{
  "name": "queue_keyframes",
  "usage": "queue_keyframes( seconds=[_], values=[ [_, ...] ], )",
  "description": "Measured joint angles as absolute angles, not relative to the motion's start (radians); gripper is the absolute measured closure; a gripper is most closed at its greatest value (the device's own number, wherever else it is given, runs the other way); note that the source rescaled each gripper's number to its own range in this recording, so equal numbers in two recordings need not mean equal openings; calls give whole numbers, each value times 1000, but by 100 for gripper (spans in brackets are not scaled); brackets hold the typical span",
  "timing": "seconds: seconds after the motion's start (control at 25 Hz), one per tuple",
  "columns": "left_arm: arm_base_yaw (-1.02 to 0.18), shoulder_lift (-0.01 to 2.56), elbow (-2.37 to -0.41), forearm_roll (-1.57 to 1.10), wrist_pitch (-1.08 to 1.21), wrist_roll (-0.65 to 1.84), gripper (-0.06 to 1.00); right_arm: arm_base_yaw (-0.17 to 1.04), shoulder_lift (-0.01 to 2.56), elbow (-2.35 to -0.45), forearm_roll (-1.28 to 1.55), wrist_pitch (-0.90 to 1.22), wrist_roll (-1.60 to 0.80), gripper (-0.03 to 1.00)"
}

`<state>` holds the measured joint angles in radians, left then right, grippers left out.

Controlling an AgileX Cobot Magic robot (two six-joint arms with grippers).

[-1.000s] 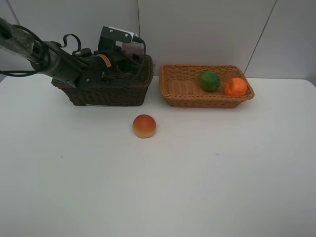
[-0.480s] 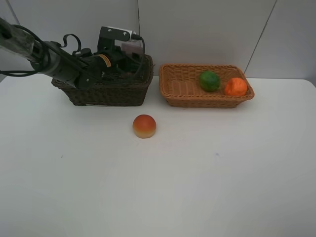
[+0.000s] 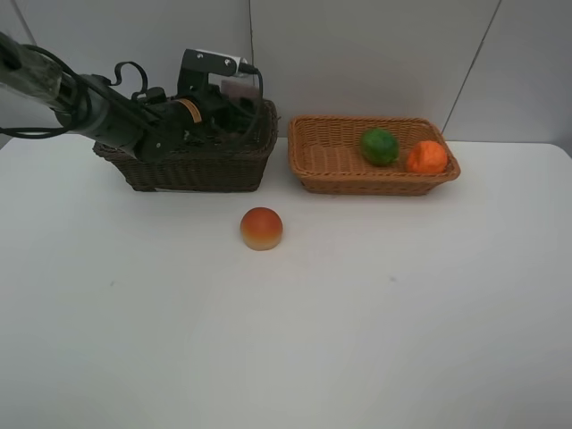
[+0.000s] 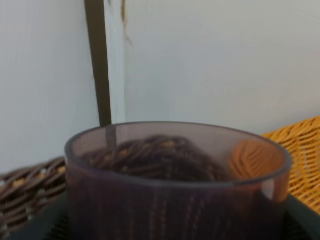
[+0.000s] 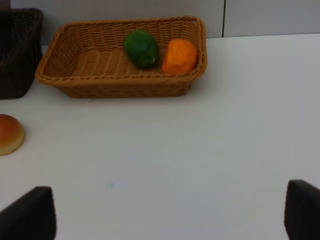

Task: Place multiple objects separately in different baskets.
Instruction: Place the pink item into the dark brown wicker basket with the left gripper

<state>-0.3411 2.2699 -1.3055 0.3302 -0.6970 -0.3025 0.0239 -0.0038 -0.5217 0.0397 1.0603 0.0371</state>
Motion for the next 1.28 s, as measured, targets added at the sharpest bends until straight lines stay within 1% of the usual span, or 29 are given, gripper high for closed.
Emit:
queue_keyframes(
  seconds=[0.32,1.08,1.28],
  values=[
    [-341,2270,-1305,334,-561,-324,18,24,-4,-522,40,1060,37,-3],
    [-341,2237,-1306,335,-537,-301,18,24,-4,-522,39,1060,37,-3],
    [-341,2219,-1307,337,-446,-359,18,24,-4,-522,39,1060,37,-3]
  ],
)
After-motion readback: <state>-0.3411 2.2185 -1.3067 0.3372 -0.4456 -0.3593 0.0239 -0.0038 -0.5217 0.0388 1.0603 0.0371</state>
